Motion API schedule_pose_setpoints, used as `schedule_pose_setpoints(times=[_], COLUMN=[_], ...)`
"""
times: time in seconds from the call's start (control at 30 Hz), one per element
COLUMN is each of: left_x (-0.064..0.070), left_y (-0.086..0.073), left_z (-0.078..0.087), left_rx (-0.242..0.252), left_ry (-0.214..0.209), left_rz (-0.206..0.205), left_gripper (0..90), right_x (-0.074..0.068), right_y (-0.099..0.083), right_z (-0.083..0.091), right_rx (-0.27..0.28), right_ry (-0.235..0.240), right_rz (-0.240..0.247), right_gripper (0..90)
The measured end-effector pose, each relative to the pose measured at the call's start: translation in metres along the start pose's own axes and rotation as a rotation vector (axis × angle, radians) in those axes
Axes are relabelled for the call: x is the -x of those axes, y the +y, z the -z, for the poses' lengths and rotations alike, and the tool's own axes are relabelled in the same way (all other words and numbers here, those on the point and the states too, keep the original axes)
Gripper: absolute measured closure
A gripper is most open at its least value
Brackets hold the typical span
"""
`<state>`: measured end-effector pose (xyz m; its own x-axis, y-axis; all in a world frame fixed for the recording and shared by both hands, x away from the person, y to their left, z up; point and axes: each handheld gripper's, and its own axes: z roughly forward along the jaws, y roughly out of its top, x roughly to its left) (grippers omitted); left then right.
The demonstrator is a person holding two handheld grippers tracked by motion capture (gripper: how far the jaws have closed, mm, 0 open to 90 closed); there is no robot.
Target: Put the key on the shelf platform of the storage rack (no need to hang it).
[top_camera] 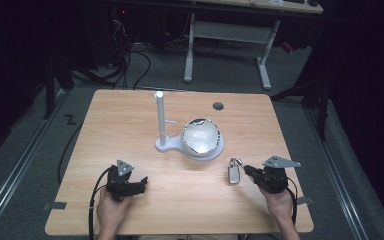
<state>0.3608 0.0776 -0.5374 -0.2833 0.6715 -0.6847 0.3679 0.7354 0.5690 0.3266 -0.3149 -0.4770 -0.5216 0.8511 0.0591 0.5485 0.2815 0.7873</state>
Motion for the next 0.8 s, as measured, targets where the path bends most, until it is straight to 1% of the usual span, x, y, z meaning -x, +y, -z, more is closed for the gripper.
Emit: schedule_pose_setpoints(times=[0.23,0.33,0.4,0.47,0.53,0.7,0.8], left_x=[0.000,0.000,0.000,0.000,0.000,0.000,0.000], left_y=[0.000,0.000,0.000,0.000,0.000,0.000,0.000], left_z=[0.000,0.000,0.000,0.000,0.000,0.000,0.000], left_rx=[0.000,-0.001,0.001,-0.001,-0.001,0.001,-0.001], left_ry=[0.000,-0.002,-0.001,-0.002,-0.002,-0.001,-0.002], left_rz=[-0.001,-0.002,-0.001,-0.002,-0.002,-0.002,-0.002], left_gripper=[16.8,16.9,16.8,16.8,16.8,16.9,16.9], right_x=[-0.002,-0.003,-0.003,-0.005,-0.005,-0.009,-0.010], right_y=[0.006,0.008,0.009,0.011,0.013,0.019,0.023], right_z=[0.007,0.009,0.010,0.011,0.011,0.013,0.014], right_rx=[0.023,0.041,0.060,0.072,0.082,0.104,0.116], right_ry=[0.002,0.004,0.001,0.005,0.004,0.005,0.018], right_rz=[0.008,-0.002,0.004,-0.003,0.010,0.016,0.014], right_gripper=[87.1,87.1,87.1,87.1,87.1,87.1,87.1])
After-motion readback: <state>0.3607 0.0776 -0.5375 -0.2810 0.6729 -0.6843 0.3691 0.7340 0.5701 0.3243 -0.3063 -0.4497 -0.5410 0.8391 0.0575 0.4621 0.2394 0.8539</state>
